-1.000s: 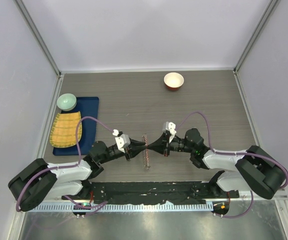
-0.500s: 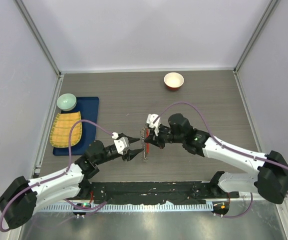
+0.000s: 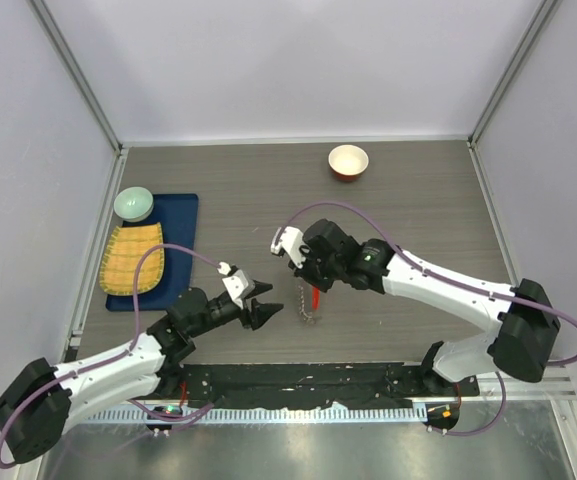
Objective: Put the keys on the keyring
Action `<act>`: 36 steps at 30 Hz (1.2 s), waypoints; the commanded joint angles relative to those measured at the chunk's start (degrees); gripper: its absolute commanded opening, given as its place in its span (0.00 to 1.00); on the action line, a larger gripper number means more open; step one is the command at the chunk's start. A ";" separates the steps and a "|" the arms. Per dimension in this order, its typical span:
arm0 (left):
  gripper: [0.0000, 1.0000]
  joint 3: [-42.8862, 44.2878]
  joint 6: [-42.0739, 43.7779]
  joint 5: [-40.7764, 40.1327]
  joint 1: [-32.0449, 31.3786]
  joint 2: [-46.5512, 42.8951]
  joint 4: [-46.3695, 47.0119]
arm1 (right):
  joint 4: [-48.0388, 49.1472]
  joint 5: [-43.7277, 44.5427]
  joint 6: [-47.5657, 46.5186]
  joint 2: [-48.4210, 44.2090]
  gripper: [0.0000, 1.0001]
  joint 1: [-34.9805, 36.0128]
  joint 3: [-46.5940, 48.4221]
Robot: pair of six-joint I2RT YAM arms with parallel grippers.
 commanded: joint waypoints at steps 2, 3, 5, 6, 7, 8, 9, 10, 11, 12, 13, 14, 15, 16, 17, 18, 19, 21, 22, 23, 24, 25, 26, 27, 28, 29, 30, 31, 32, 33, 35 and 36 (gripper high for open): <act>0.59 -1.44 -8.82 -3.42 -1.46 0.54 2.83 | -7.32 7.39 0.11 4.83 0.01 1.26 6.98; 0.60 -1.53 -9.17 -3.86 -1.64 0.54 2.74 | -8.72 8.45 0.02 5.97 0.01 1.44 8.64; 0.61 -2.06 -9.35 -5.18 -1.82 0.54 3.53 | -12.68 10.90 -0.76 8.78 0.01 2.32 10.23; 0.61 -2.23 -9.35 -5.53 -1.91 0.54 3.97 | -14.08 11.44 -0.95 9.49 0.01 2.49 11.46; 0.62 -2.76 -9.35 -5.70 -1.82 0.62 4.41 | -15.58 11.97 -1.12 10.45 0.01 3.02 11.64; 0.62 -2.94 -9.00 -5.71 -1.82 0.62 5.54 | -15.94 12.15 -1.38 10.64 0.01 3.11 11.82; 0.61 -3.20 -9.00 -5.71 -1.82 0.80 6.34 | -16.03 12.32 -1.47 10.73 0.01 3.20 11.82; 0.61 -3.72 -8.91 -5.71 -1.82 0.89 7.04 | -16.12 12.50 -1.56 10.81 0.01 3.29 11.82; 0.62 -3.99 -8.82 -5.45 -1.82 1.06 8.79 | -16.47 12.41 -1.65 10.99 0.01 3.37 11.91; 0.61 -4.34 -8.74 -5.27 -1.82 1.41 9.68 | -16.64 12.24 -1.82 10.99 0.01 3.46 12.17; 0.61 -4.95 -8.56 -5.01 -1.82 1.68 10.64 | -16.38 11.89 -1.91 10.82 0.01 3.37 12.17; 0.61 -5.22 -8.38 -4.74 -1.82 2.03 12.57 | -16.03 10.93 -2.44 10.20 0.01 3.46 12.00; 0.61 -5.40 -7.95 -4.04 -1.82 2.73 13.54 | -14.90 7.96 -3.22 9.68 0.01 3.46 11.30; 0.61 -5.49 -7.51 -3.51 -1.82 3.17 14.34 | -14.02 6.80 -4.36 9.15 0.01 3.37 10.86; 0.61 -5.40 -6.98 -2.99 -1.82 3.78 16.08 | -13.14 5.74 -4.81 8.10 0.01 3.46 9.72; 0.61 -5.31 -5.76 -1.94 -1.91 4.22 16.88 | -11.74 5.04 -5.16 7.74 0.01 3.46 9.19; 0.60 -5.05 -4.96 -1.58 -1.91 5.79 17.94 | -11.29 3.64 -5.95 7.30 0.01 3.46 8.75; 0.57 -4.87 -2.95 -0.88 -1.91 7.73 21.80 | -10.32 3.36 -6.57 6.60 0.01 3.46 7.87; 0.56 -4.61 -2.24 -0.26 -1.91 10.27 24.95 | -9.88 2.66 -6.57 6.42 0.01 3.46 7.69; 0.54 -4.43 -1.71 0.35 -1.91 11.60 26.46 | -9.62 1.35 -6.75 6.25 0.01 3.37 7.25; 0.51 -4.17 -1.09 0.79 -1.91 13.26 27.69 | -9.44 1.16 -6.83 5.63 0.01 3.46 6.99; 0.49 -3.65 0.04 1.84 -1.99 16.24 29.96 | -9.18 0.99 -7.01 5.37 0.01 3.46 6.81; 0.47 -3.29 0.58 2.29 -1.91 18.10 31.21 | -9.00 0.55 -7.27 5.02 0.01 3.46 6.20; 0.43 -3.12 0.84 2.73 -1.91 19.59 32.61 | -8.48 0.20 -7.62 4.58 0.01 3.46 5.85; 0.41 -2.77 1.11 3.69 -1.91 21.00 36.28 | -8.12 0.02 -7.71 3.62 0.01 3.55 5.50; 0.39 -2.59 1.11 4.22 -1.91 23.89 38.14 | -7.86 -0.15 -7.89 3.17 0.01 3.55 4.80; 0.33 -2.41 1.20 4.66 -1.91 25.05 39.81 | -7.42 -0.33 -7.98 2.82 0.01 3.55 4.53; 0.32 -1.89 1.37 4.75 -1.91 26.19 42.01 | -7.42 -0.59 -8.24 2.12 0.01 3.46 4.44; 0.32 -1.54 1.98 4.93 -1.91 27.94 42.64 | -7.33 -0.77 -8.33 1.94 0.01 3.55 4.00; 0.32 -1.18 2.42 5.02 -1.91 28.74 43.34 | -7.07 -0.77 -8.33 1.68 0.01 3.46 3.91; 0.31 -0.39 2.86 5.71 -1.82 29.71 44.92 | -6.89 -0.95 -8.59 1.23 0.01 3.55 3.39; 0.31 -0.13 3.04 6.07 -1.91 30.32 45.28 | -6.80 -1.21 -8.68 1.15 0.01 3.55 3.38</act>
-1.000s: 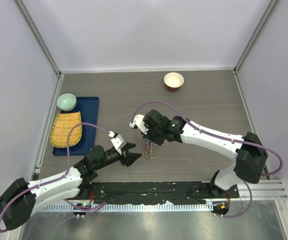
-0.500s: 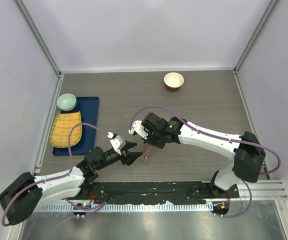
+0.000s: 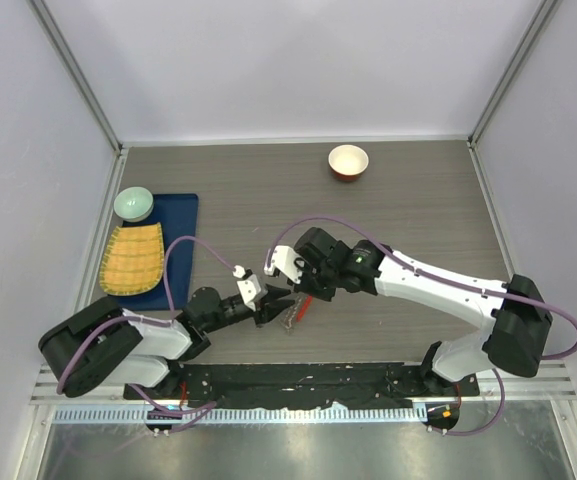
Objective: Put the keys on the keyring
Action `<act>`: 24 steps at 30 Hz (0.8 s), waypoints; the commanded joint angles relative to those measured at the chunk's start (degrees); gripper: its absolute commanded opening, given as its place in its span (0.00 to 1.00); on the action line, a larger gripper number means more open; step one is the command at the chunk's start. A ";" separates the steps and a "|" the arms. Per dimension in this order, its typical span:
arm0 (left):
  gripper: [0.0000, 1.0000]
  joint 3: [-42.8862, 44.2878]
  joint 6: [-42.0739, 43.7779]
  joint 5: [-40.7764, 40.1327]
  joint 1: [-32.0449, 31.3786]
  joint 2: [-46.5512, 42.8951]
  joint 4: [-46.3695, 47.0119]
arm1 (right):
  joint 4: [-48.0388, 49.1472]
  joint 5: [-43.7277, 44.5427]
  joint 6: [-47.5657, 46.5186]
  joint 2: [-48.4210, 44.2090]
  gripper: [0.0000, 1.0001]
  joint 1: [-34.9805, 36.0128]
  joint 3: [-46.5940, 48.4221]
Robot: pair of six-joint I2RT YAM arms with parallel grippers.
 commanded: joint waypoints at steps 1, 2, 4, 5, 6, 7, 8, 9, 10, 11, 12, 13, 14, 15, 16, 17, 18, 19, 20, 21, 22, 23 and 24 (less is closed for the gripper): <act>0.32 3.28 2.85 2.51 -0.18 1.70 11.31 | 3.56 -1.58 -1.21 -2.94 0.01 0.42 -0.49; 0.32 3.63 3.11 2.86 -0.18 1.87 11.32 | 3.73 -1.67 -1.29 -3.03 0.01 0.42 -0.66; 0.32 4.43 3.28 3.04 -0.18 2.75 11.40 | 4.08 -1.76 -1.47 -3.20 0.01 0.43 -0.92; 0.32 4.60 3.29 3.04 -0.18 2.75 11.40 | 4.17 -1.85 -1.47 -3.29 0.01 0.51 -1.01; 0.31 4.95 3.37 3.21 -0.18 2.93 11.49 | 4.26 -1.85 -1.47 -3.38 0.01 0.51 -0.93; 0.32 5.13 3.46 3.39 -0.18 2.93 11.40 | 4.35 -1.93 -1.56 -3.47 0.01 0.51 -1.10; 0.31 5.31 3.37 3.39 -0.18 3.10 11.32 | 4.44 -2.02 -1.73 -3.47 0.01 0.51 -1.02; 0.31 5.57 3.55 3.74 -0.27 3.37 11.23 | 4.52 -2.11 -1.65 -3.64 0.01 0.60 -1.01; 0.31 5.75 3.55 3.74 -0.27 3.72 10.88 | 4.53 -2.20 -1.73 -3.73 0.01 0.60 -1.01; 0.31 5.83 3.55 3.91 -0.27 3.98 10.79 | 4.61 -2.29 -1.73 -3.82 0.01 0.60 -1.10; 0.31 6.01 3.55 4.00 -0.18 4.25 10.70 | 4.61 -2.29 -1.82 -3.99 0.01 0.60 -1.10; 0.31 6.01 3.55 4.00 -0.18 4.86 10.53 | 4.79 -2.37 -1.82 -4.08 0.01 0.60 -1.19; 0.31 6.10 3.55 4.09 -0.18 5.04 10.44 | 4.70 -2.37 -1.91 -4.17 0.01 0.69 -1.19; 0.31 6.36 3.55 4.09 -0.18 5.30 10.44 | 4.87 -2.55 -1.82 -4.17 0.01 0.69 -1.19; 0.31 6.54 3.64 4.44 -0.18 5.56 10.18 | 4.88 -2.64 -1.91 -4.26 0.01 0.78 -1.19; 0.31 6.63 3.64 4.70 -0.18 5.91 10.00 | 4.88 -2.64 -1.91 -4.35 0.01 0.78 -1.28; 0.31 6.97 3.64 4.79 -0.27 6.18 9.74 | 4.79 -2.72 -2.08 -4.35 0.01 0.86 -1.28; 0.31 7.15 3.64 4.88 -0.18 6.27 9.56 | 4.88 -2.73 -2.00 -4.43 0.01 0.86 -1.28; 0.30 7.24 3.64 4.88 -0.18 6.62 9.47 | 4.88 -2.81 -2.08 -4.44 0.01 0.95 -1.28; 0.30 7.42 3.64 4.97 -0.18 6.71 9.47 | 4.96 -2.81 -2.17 -4.52 0.01 0.95 -1.45; 0.29 7.50 3.64 5.06 -0.18 6.80 9.38 | 5.05 -2.90 -2.17 -4.52 0.01 0.95 -1.37; 0.26 7.59 3.72 5.41 -0.27 6.88 9.30 | 5.05 -2.90 -2.17 -4.52 0.01 0.95 -1.45; 0.25 7.68 3.64 5.58 -0.18 6.97 8.86 | 4.97 -2.81 -2.26 -4.52 0.01 1.04 -1.45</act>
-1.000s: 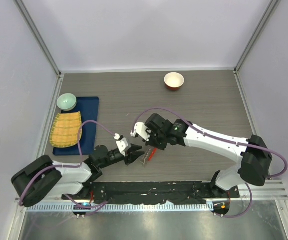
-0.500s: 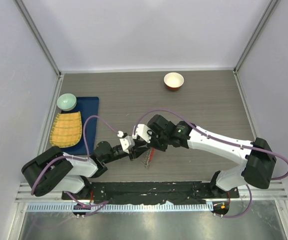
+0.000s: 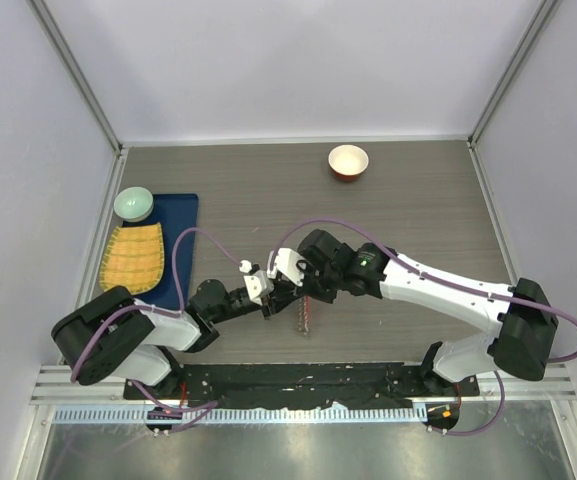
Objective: Put the keys on the keyring
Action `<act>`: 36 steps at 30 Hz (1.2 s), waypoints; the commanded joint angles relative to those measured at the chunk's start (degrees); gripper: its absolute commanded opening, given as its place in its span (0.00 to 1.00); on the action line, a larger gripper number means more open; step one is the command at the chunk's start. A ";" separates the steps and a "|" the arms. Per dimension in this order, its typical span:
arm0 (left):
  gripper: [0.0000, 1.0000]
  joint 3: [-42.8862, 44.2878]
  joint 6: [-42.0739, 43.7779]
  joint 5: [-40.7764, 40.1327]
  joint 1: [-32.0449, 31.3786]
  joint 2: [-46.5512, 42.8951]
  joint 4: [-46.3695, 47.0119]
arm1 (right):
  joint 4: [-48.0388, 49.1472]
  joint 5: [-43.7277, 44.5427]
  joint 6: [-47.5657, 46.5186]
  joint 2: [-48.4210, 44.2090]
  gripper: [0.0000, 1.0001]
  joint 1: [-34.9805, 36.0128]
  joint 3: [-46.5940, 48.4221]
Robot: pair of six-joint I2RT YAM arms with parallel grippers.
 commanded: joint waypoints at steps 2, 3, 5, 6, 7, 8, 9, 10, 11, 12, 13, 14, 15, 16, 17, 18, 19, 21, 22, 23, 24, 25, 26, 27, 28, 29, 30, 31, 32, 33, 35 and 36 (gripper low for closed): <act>0.25 1.93 1.47 1.45 -0.18 0.90 2.39 | 3.24 -1.33 -0.95 -2.29 0.01 0.73 0.54; 0.25 1.85 1.39 1.54 -0.18 0.64 1.86 | 3.24 -1.24 -0.95 -2.38 0.01 0.73 0.45; 0.25 1.85 1.39 1.72 -0.27 0.28 1.07 | 3.41 -1.06 -0.95 -2.47 0.01 0.73 0.27; 0.26 1.67 1.39 1.63 -0.18 -0.33 0.02 | 3.59 -0.80 -0.95 -2.47 0.01 0.73 0.27; 0.26 1.67 1.30 1.63 -0.27 -0.51 -0.51 | 3.68 -0.71 -0.95 -2.56 0.01 0.73 0.27; 0.26 1.32 1.30 1.63 -0.18 -0.77 -0.87 | 3.85 -0.63 -0.95 -2.65 0.01 0.73 0.18; 0.27 1.06 1.21 0.94 -0.27 -0.86 -0.78 | 3.94 -0.71 -0.86 -2.82 0.01 0.73 0.01; 0.27 0.71 1.12 0.41 -0.18 -0.95 -0.43 | 4.12 -0.80 -0.69 -3.00 0.01 0.73 -0.17; 0.29 -0.08 0.95 -0.47 -0.18 -0.86 0.18 | 4.55 -0.80 -0.60 -3.17 0.01 0.73 -0.34; 0.30 -0.52 0.51 -2.13 -0.18 -0.77 2.36 | 4.82 -0.71 -0.42 -3.52 0.01 0.73 -0.52; 0.31 -1.14 0.25 -3.10 -0.18 -0.43 3.86 | 4.99 -0.63 -0.51 -3.70 0.01 0.73 -0.61; 0.32 -2.10 -0.02 -3.72 -0.18 -0.16 5.27 | 5.08 -0.62 -0.34 -3.79 0.01 0.73 -0.69; 0.32 -2.46 -0.20 -4.16 -0.18 0.10 7.72 | 5.17 -0.54 -0.42 -3.96 0.01 0.73 -0.70; 0.33 -2.72 -0.72 -5.30 -0.18 0.37 8.61 | 5.17 -0.54 -0.33 -3.96 0.01 0.73 -0.78; 0.33 -3.16 -0.99 -5.57 -0.18 0.54 9.32 | 5.17 -0.45 -0.25 -4.05 0.01 0.65 -0.78; 0.34 -3.34 -1.16 -5.92 -0.18 0.63 10.46 | 5.35 -0.36 -0.25 -4.05 0.01 0.73 -0.78; 0.34 -3.51 -1.60 -6.62 -0.27 0.72 10.82 | 5.26 -0.27 -0.16 -4.14 0.01 0.73 -0.78; 0.35 -4.13 -1.78 -6.80 -0.18 0.90 11.69 | 5.35 -0.01 -0.16 -4.14 0.01 0.73 -0.78; 0.35 -4.22 -1.95 -6.72 -0.18 0.90 11.96 | 5.35 -0.18 -0.16 -4.14 0.01 0.65 -0.87; 0.35 -4.22 -1.95 -6.28 -0.18 0.90 12.22 | 5.35 -0.36 -0.16 -4.23 0.01 0.65 -0.87; 0.35 -4.22 -2.13 -5.76 -0.18 0.90 12.49 | 5.52 -0.36 -0.16 -4.32 0.01 0.73 -0.87; 0.36 -3.96 -2.30 -5.14 -0.18 0.90 12.40 | 5.61 -0.45 -0.16 -4.32 0.01 0.73 -0.96; 0.36 -3.52 -2.57 -4.18 -0.18 0.81 12.49 | 5.70 -0.54 -0.16 -4.40 0.01 0.73 -0.96; 0.36 -3.26 -2.74 -3.56 -0.27 1.07 12.40 | 5.79 -0.54 -0.25 -4.40 0.01 0.73 -0.96; 0.36 -3.08 -2.83 -3.12 -0.27 1.25 12.49 | 5.87 -0.54 -0.25 -4.40 0.01 0.73 -1.13; 0.36 -2.55 -3.01 -2.85 -0.18 1.42 12.49 | 5.96 -0.54 -0.33 -4.49 0.01 0.73 -1.13; 0.36 -2.46 -3.18 -2.24 -0.18 1.51 12.75 | 5.88 -0.71 -0.25 -4.49 0.01 0.73 -1.13; 0.36 -2.37 -3.36 -2.06 -0.18 1.60 13.01 | 5.96 -0.63 -0.33 -4.58 0.01 0.65 -1.22; 0.36 -2.55 -3.71 -1.80 -0.27 1.51 13.80 | 5.96 -0.54 -0.25 -4.67 0.01 0.73 -1.31; 0.36 -2.46 -4.15 -1.71 -0.27 1.51 14.16 | 6.05 -0.54 -0.33 -4.75 0.01 0.65 -1.31; 0.36 -2.37 -4.50 -1.62 -0.18 0.99 14.16 | 6.23 -0.54 -0.25 -4.76 0.01 0.73 -1.57; 0.36 -2.37 -4.68 -1.71 -0.27 0.72 14.16 | 6.40 -0.54 -0.33 -4.84 0.01 0.73 -1.49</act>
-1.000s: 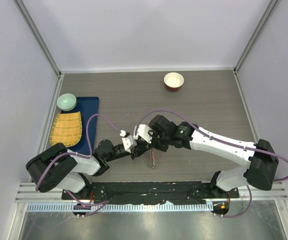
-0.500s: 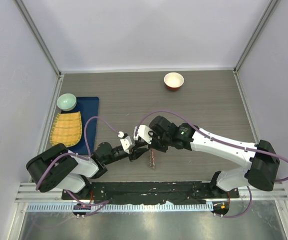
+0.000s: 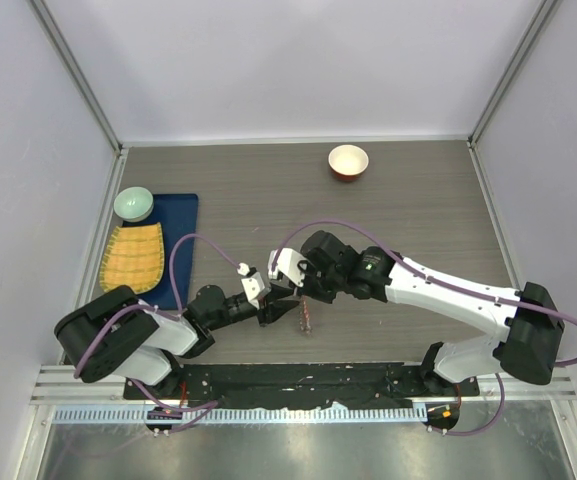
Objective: Put the keys on the keyring
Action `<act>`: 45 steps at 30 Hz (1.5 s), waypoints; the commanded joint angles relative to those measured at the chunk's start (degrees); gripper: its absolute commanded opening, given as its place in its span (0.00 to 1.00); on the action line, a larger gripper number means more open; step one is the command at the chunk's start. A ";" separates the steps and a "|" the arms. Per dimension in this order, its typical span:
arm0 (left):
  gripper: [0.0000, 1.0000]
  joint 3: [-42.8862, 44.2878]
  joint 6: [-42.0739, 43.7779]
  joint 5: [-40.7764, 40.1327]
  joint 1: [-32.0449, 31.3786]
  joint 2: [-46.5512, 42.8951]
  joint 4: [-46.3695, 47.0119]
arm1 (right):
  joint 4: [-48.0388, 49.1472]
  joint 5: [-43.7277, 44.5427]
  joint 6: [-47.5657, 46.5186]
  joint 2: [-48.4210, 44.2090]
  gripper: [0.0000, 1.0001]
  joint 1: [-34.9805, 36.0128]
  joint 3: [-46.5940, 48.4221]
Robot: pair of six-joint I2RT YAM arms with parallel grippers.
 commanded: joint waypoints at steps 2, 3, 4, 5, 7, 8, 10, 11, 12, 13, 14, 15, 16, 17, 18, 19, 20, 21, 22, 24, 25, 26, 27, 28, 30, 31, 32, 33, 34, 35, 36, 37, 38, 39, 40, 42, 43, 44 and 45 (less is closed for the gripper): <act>0.35 1.19 -1.12 0.48 -0.27 -1.86 14.05 | 3.56 -0.54 -0.29 -2.66 0.01 0.34 0.00; 0.35 1.01 -1.12 -0.13 -0.27 -2.39 13.96 | 3.65 -0.45 -0.12 -2.75 0.01 0.34 -0.09; 0.35 0.75 -0.86 -1.27 -0.18 -3.78 13.96 | 3.65 -0.27 -0.11 -2.66 0.01 0.34 -0.18; 0.35 0.40 -0.68 -1.80 -0.18 -4.49 13.96 | 3.65 -0.19 -0.11 -2.83 0.01 0.34 -0.18; 0.35 0.05 0.19 -2.60 -0.18 -5.64 13.96 | 3.83 -0.18 -0.03 -2.92 0.01 0.34 -0.18; 0.35 0.05 0.29 -2.60 -0.18 -6.25 13.79 | 3.83 -0.18 -0.03 -3.01 0.01 0.34 -0.09; 0.35 0.22 0.46 -2.34 -0.27 -6.52 13.35 | 4.00 -0.36 -0.03 -3.18 0.01 0.34 -0.18; 0.35 0.57 0.46 -1.82 -0.18 -6.35 12.91 | 4.09 -0.36 -0.11 -3.27 0.01 0.34 -0.18; 0.34 0.75 0.46 -1.55 -0.18 -6.09 12.82 | 4.09 -0.45 -0.11 -3.36 0.01 0.34 -0.09; 0.34 0.84 0.46 -1.29 -0.18 -5.82 12.82 | 4.18 -0.45 -0.03 -3.45 0.01 0.34 -0.18; 0.34 1.01 0.55 -1.11 -0.27 -5.56 12.91 | 4.35 -0.54 -0.03 -3.80 0.01 0.25 -0.26; 0.34 1.10 0.55 -1.02 -0.18 -5.03 13.00 | 4.44 -0.71 -0.11 -3.89 0.01 0.34 -0.35; 0.34 1.19 0.55 -1.02 -0.18 -4.77 13.26 | 4.62 -0.80 -0.03 -3.98 0.01 0.25 -0.53; 0.34 1.27 0.55 -0.93 -0.18 -4.59 13.87 | 4.70 -0.97 -0.11 -4.15 0.01 0.34 -0.53; 0.34 1.36 0.55 -0.93 -0.18 -4.50 14.05 | 4.88 -1.32 -0.11 -4.41 0.01 0.25 -0.62; 0.34 1.62 0.47 -0.67 -0.18 -4.50 14.05 | 4.97 -1.41 -0.03 -4.50 0.01 0.34 -0.79; 0.34 1.71 0.46 -0.58 -0.18 -4.59 14.05 | 4.97 -1.50 -0.11 -4.59 0.01 0.25 -0.79; 0.33 1.89 0.38 -0.06 -0.18 -4.68 13.96 | 5.06 -1.50 -0.11 -4.77 0.01 0.34 -0.88; 0.33 2.15 0.38 0.21 -0.18 -4.94 14.05 | 5.06 -1.42 -0.11 -4.68 0.01 0.34 -0.88; 0.32 2.33 0.38 0.30 -0.18 -4.94 14.05 | 5.14 -1.50 -0.20 -4.68 0.01 0.34 -0.88; 0.32 2.50 0.29 0.47 -0.18 -4.85 14.05 | 5.06 -1.68 -0.12 -4.68 0.01 0.25 -0.88; 0.32 2.51 0.29 0.56 -0.27 -4.94 13.96 | 5.06 -1.77 -0.20 -4.68 0.01 0.34 -0.97; 0.32 2.59 0.20 0.65 -0.18 -5.03 13.96 | 5.06 -1.85 -0.29 -4.68 0.01 0.34 -0.97; 0.32 2.68 0.03 0.82 -0.18 -5.20 14.05 | 5.06 -1.77 -0.29 -4.59 0.01 0.34 -0.97; 0.32 2.68 0.03 1.00 -0.27 -5.38 13.96 | 5.14 -1.77 -0.29 -4.51 0.01 0.34 -0.97; 0.31 2.77 0.03 1.18 -0.27 -5.47 14.05 | 5.14 -1.85 -0.38 -4.50 0.01 0.34 -0.97; 0.31 2.77 0.03 1.27 -0.18 -5.38 14.05 | 4.97 -1.94 -0.38 -4.50 0.01 0.34 -0.97; 0.31 2.86 0.03 1.35 -0.18 -5.21 13.96 | 5.06 -1.94 -0.38 -4.50 0.01 0.34 -0.97; 0.30 2.86 0.03 1.44 -0.18 -5.12 14.05 | 5.14 -1.94 -0.47 -4.50 0.01 0.34 -0.88; 0.29 2.94 -0.06 1.53 -0.27 -4.77 14.05 | 5.06 -2.03 -0.47 -4.68 0.01 0.34 -0.97; 0.29 2.95 -0.06 1.53 -0.18 -4.59 14.05 | 5.14 -1.94 -0.38 -4.68 0.01 0.34 -0.97; 0.29 3.03 -0.15 1.62 -0.18 -4.42 13.96 | 5.06 -2.03 -0.47 -4.68 0.01 0.34 -0.97; 0.29 2.95 -0.24 1.88 -0.18 -4.50 14.05 | 5.06 -2.03 -0.38 -4.77 0.01 0.25 -1.05; 0.28 3.12 -0.33 1.97 -0.18 -4.33 13.96 | 5.06 -2.12 -0.47 -4.77 0.01 0.34 -1.06; 0.27 3.21 -0.41 1.97 -0.27 -4.33 13.96 | 5.14 -2.21 -0.47 -4.77 0.01 0.34 -1.06; 0.25 3.21 -0.41 1.97 -0.27 -4.50 13.96 | 5.06 -2.38 -0.47 -4.68 0.01 0.34 -1.06; 0.23 3.21 -0.41 1.80 -0.18 -4.50 14.05 | 5.14 -2.56 -0.64 -4.59 0.01 0.34 -1.06; 0.22 3.12 -0.41 1.79 -0.27 -4.59 14.05 | 5.14 -2.64 -0.73 -4.59 0.01 0.25 -1.14; 0.21 3.12 -0.41 1.71 -0.18 -4.68 14.05 | 5.14 -2.82 -0.64 -4.59 0.01 0.34 -1.14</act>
